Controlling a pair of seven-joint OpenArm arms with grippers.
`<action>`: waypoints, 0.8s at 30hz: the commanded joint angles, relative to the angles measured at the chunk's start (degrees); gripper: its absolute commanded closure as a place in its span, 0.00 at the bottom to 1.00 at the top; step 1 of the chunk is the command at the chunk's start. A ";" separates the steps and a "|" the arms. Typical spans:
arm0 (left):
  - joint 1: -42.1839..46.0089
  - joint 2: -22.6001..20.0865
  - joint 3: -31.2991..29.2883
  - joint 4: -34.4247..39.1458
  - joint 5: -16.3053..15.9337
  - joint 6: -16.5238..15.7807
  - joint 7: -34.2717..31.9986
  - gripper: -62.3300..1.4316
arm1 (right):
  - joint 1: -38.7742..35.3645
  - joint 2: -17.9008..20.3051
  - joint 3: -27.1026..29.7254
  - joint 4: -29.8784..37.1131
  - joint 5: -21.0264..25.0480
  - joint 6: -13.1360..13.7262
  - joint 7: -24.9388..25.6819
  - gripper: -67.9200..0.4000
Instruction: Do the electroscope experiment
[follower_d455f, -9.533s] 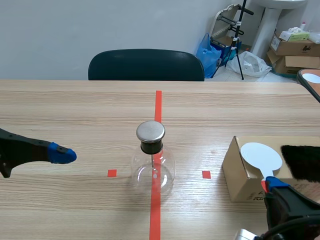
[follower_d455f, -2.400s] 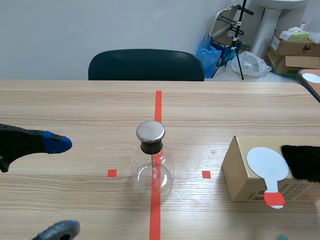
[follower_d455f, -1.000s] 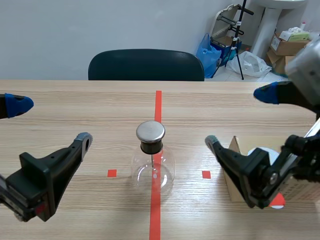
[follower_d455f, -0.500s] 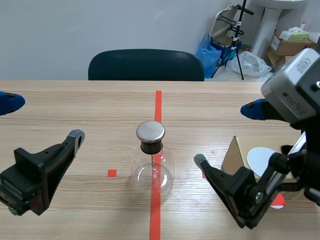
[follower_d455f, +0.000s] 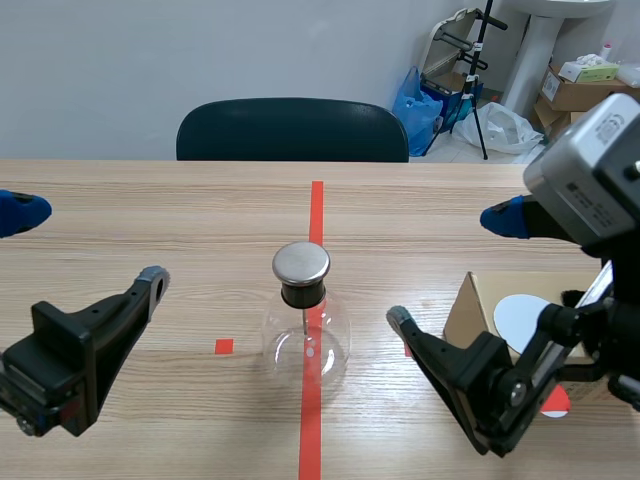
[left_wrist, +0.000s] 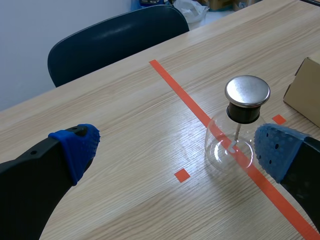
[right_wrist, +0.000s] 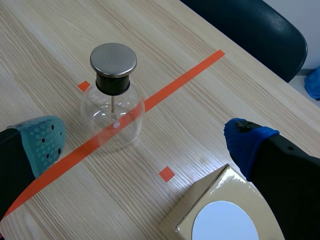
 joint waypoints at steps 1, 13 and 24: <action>0.00 -0.04 -0.15 0.31 -0.20 0.13 -0.74 0.00 | 0.09 0.59 0.76 0.46 0.24 -0.26 0.85 0.00; 0.00 -0.02 -0.15 0.31 -0.20 0.13 -0.72 0.00 | 0.07 0.59 0.76 0.46 0.28 -0.26 0.46 0.00; 0.00 -0.02 -0.15 0.31 -0.17 0.13 -0.55 0.00 | -0.11 0.59 0.90 0.46 0.57 -3.04 1.31 0.00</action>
